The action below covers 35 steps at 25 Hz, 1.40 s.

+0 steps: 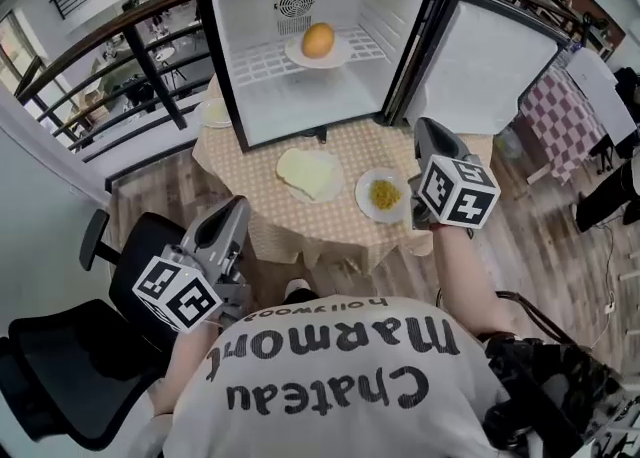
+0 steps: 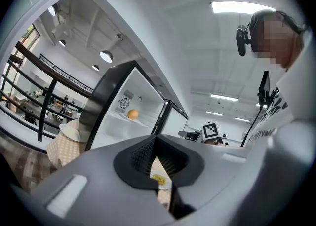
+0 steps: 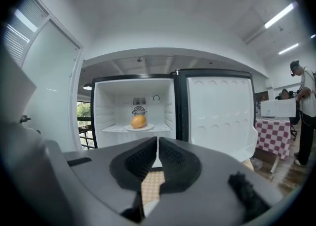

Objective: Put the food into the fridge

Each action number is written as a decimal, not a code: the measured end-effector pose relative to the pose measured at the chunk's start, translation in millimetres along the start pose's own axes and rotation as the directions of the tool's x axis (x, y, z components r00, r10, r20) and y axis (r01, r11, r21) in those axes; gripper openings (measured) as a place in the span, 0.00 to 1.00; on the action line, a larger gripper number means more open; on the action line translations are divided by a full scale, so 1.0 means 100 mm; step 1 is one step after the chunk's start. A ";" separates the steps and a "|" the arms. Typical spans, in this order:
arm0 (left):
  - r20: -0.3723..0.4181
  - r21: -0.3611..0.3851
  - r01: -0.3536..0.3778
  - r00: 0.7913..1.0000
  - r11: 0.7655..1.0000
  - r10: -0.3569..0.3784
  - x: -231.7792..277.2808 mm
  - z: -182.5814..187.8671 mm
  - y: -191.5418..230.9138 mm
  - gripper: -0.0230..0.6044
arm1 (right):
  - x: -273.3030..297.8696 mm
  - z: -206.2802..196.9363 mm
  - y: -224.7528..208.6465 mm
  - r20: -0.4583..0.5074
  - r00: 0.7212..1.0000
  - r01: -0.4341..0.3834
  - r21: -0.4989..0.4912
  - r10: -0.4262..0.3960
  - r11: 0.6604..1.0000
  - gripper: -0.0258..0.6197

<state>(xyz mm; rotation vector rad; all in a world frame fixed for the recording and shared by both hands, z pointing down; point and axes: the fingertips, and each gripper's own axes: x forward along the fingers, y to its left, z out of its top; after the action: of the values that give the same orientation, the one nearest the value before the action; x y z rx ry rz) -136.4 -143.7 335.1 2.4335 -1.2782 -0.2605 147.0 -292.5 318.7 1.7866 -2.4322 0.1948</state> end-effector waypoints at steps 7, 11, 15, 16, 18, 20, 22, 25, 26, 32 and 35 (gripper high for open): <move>-0.021 0.027 0.076 0.997 0.997 -0.076 -0.14 -0.47 -0.91 0.05 | -1.09 -0.43 -0.41 -0.011 1.000 0.022 0.044 -0.022 0.999 0.07; -0.043 0.058 0.057 0.998 0.997 -0.055 -0.30 -0.74 -1.33 0.05 | -1.66 -0.68 -0.64 -0.027 0.999 0.042 0.067 -0.041 0.997 0.07; -0.071 0.051 0.049 0.996 0.998 -0.045 -0.45 -0.95 -1.57 0.05 | -2.08 -0.88 -0.78 -0.034 0.998 0.057 0.082 -0.054 0.995 0.07; -0.073 0.052 0.049 0.996 0.997 -0.045 -0.49 -0.98 -1.62 0.05 | -2.16 -0.93 -0.80 -0.037 0.998 0.059 0.088 -0.056 0.994 0.06; -0.076 0.065 0.045 0.996 0.997 -0.040 -0.54 -1.03 -1.73 0.05 | -2.29 -1.04 -0.85 -0.046 0.997 0.065 0.101 -0.060 0.993 0.06; -0.082 0.076 0.038 0.996 0.996 -0.032 -0.60 -1.09 -1.82 0.05 | -2.41 -1.12 -0.88 -0.061 0.996 0.071 0.111 -0.064 0.991 0.06; -0.089 0.072 0.034 0.996 0.997 -0.027 -0.65 -1.15 -1.86 0.05 | -2.49 -1.21 -0.89 -0.077 0.995 0.071 0.111 -0.063 0.991 0.06; -0.099 0.058 0.025 0.995 0.998 -0.020 -0.69 -1.25 -1.87 0.05 | -2.54 -1.34 -0.87 -0.093 0.994 0.066 0.109 -0.056 0.992 0.06; -0.102 0.056 0.024 0.995 0.998 -0.019 -0.70 -1.28 -1.86 0.05 | -2.55 -1.37 -0.87 -0.096 0.994 0.066 0.109 -0.055 0.992 0.06; -0.095 0.048 0.013 0.995 0.999 -0.008 -0.79 -1.31 -1.93 0.05 | -2.65 -1.40 -0.87 -0.111 0.992 0.062 0.090 -0.052 0.994 0.06; -0.097 0.035 0.006 0.995 0.999 -0.002 -0.81 -1.34 -1.96 0.05 | -2.70 -1.45 -0.91 -0.125 0.991 0.069 0.097 -0.057 0.993 0.06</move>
<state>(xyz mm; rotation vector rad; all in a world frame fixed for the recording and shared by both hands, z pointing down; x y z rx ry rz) 9.2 56.5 375.8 2.4467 -1.2460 -0.1196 316.8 -40.6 418.4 1.8304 -2.3169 0.4155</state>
